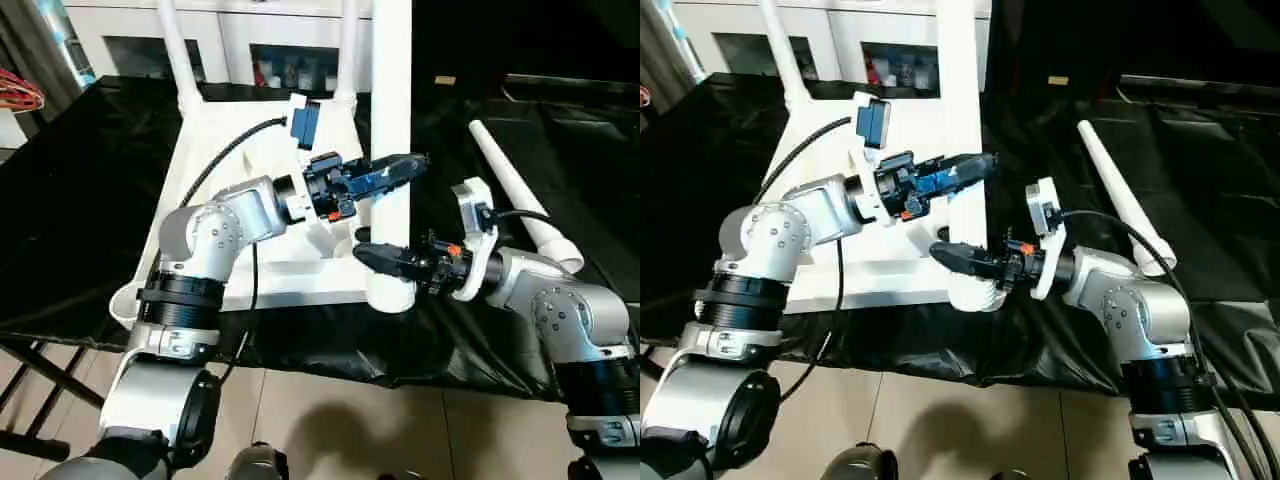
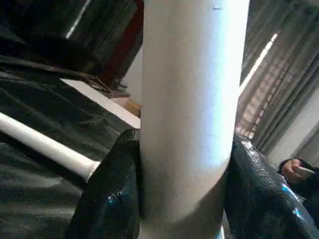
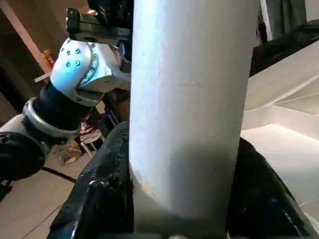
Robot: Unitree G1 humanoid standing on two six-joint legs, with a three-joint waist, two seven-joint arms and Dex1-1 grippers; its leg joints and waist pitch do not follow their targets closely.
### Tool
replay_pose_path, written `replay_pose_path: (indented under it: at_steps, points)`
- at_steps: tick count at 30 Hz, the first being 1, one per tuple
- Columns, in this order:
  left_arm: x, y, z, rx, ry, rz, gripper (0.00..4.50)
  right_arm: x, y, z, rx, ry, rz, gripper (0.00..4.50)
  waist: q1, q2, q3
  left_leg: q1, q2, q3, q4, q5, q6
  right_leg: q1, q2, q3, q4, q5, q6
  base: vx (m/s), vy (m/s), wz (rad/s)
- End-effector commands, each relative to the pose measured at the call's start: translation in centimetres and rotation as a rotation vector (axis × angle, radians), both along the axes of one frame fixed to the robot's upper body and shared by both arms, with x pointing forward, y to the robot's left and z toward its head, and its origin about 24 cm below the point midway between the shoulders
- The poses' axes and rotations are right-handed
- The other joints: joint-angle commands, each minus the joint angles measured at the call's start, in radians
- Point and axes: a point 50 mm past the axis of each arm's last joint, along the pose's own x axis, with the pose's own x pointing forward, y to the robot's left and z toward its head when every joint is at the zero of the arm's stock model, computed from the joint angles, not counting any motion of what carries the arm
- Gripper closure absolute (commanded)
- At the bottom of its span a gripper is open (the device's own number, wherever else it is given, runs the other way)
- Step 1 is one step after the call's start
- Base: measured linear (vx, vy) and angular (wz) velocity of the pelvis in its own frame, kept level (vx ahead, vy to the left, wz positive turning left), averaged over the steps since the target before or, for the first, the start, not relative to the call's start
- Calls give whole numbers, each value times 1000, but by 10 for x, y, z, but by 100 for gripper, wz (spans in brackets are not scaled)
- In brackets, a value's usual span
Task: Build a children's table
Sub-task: Pick table leg
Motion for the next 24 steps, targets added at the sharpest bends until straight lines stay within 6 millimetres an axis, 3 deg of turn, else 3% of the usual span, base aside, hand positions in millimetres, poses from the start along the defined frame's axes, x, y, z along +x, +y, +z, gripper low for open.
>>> replay_pose_path:
  at_steps: [1, 2, 3, 5, 9, 11, 12, 13, 14, 24]
  points:
    - [8, 5, 9, 57, -68, 144, 260, 6, 0, 8, -30, -62, -69, 179, -2, -13, -106, 26, 47, -30, -65, -150, 16, 52, -79, 45, -76, -206, -210, 0, 0, 0]
    - [8, 5, 9, 57, -68, 144, 260, 6, 0, 8, -30, -62, -69, 179, -1, -13, -106, 26, 49, -31, -66, -152, 13, 52, -80, 45, -77, -210, -206, 0, 0, 0]
    - [11, 4, 9, 122, -106, 219, 261, 9, 0, 8, -67, -96, -109, 162, -3, -20, -105, 26, 47, -30, -66, -153, 11, 53, -79, 45, -79, -216, -198, 0, 0, 0]
    - [18, 2, 8, 288, -185, 400, 262, 15, 0, 5, -158, -116, -199, 149, -5, -24, -104, 26, 52, -32, -69, -147, 1, 50, -77, 48, -80, -222, -169, 0, 0, 0]
    - [19, 0, 11, 303, -159, 525, 262, 25, -1, 4, -179, -89, -336, 142, -7, -25, -105, 24, 46, -30, -66, -139, 3, 53, -78, 47, -77, -232, -163, 0, 0, 0]
    - [18, -1, 13, 302, -158, 549, 262, 28, 0, 3, -182, -77, -372, 142, -10, -26, -106, 24, 46, -29, -65, -130, 7, 51, -79, 47, -77, -224, -168, 0, 0, 0]
    - [15, -6, 15, 305, -175, 574, 262, 31, 2, -1, -195, -64, -415, 142, -11, -35, -107, 22, 47, -28, -65, -112, 12, 53, -80, 46, -71, -204, -179, 0, 0, 0]
    - [15, -6, 16, 304, -175, 574, 262, 32, 3, -1, -195, -63, -416, 142, -11, -30, -107, 22, 48, -29, -65, -108, 13, 50, -79, 46, -72, -201, -184, 0, 0, 0]
    - [14, -8, 17, 297, -172, 575, 262, 32, 4, -3, -195, -57, -425, 142, -12, -34, -105, 23, 47, -27, -64, -110, 18, 49, -79, 46, -75, -203, -188, 0, 0, 0]
    - [12, -15, 17, 306, -170, 617, 262, 40, 18, -6, -212, -50, -461, 142, -22, -41, -105, 25, 44, -28, -69, -155, -1, 49, -78, 47, -82, -235, -157, 0, 0, 0]
